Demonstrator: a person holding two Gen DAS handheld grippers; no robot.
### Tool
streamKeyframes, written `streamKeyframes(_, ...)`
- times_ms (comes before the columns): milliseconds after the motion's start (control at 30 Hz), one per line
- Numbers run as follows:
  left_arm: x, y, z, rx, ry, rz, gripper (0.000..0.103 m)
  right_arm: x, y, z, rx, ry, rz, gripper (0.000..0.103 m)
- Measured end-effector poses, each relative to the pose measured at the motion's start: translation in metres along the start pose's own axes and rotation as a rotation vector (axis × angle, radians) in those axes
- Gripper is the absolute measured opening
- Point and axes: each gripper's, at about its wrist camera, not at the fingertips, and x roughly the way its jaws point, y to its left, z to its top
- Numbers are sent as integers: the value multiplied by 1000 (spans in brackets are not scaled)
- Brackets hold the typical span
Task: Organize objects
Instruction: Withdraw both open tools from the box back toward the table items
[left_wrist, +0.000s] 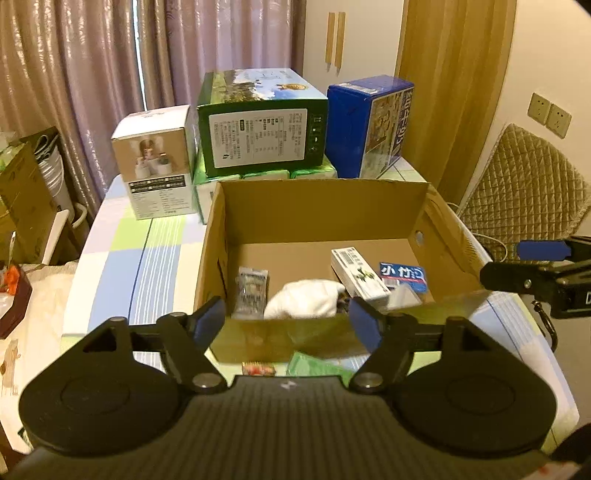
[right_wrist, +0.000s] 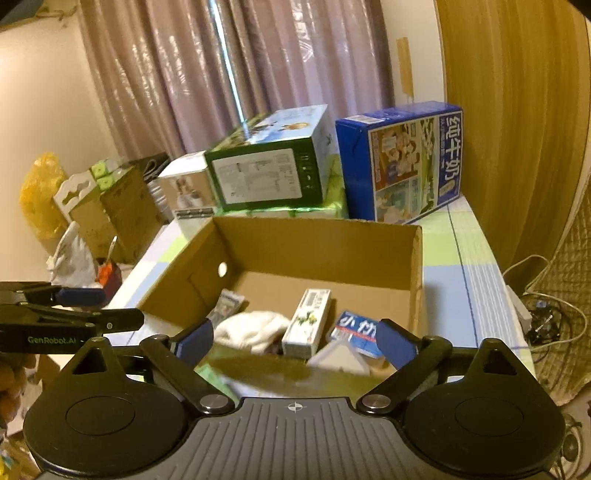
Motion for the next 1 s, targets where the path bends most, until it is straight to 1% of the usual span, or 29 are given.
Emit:
streamKeyframes(33,-9,-1,-5,-9,-4,4,76,-8,2,-5,5,-3,8,94)
streamKeyframes(100,-23,-4,-14,-16,-6,4,77,-22,6,-13,10,-10,12,96)
streamKeyframes(167,-35,-7,-23,-11,-5,9,82,-36,10,-22,15,-19,9,99)
streamKeyframes(233,-47,-11,-32,-4,-5,11,85,-49,12,-33,36,-20,9,101)
streamKeyframes(300,-59,-13,-40,-15,-6,11,88,-60,14,-45,63,-16,15,101)
streamKeyframes(400,-74,-14,-50,-37,-13,8,95,-76,16,-60,91,-33,15,101)
streamKeyframes(467,-83,-16,-56,-29,-18,14,100,-84,16,-70,108,-34,12,101)
streamKeyframes(633,-101,-17,-76,-6,-31,53,102,-103,19,-92,111,-45,-2,101)
streamKeyframes(800,-113,-8,-102,-34,-22,81,102,-115,20,-112,90,-45,-12,101)
streamKeyframes(1000,-118,0,-126,-66,0,101,102,-116,15,-128,92,-17,-25,101)
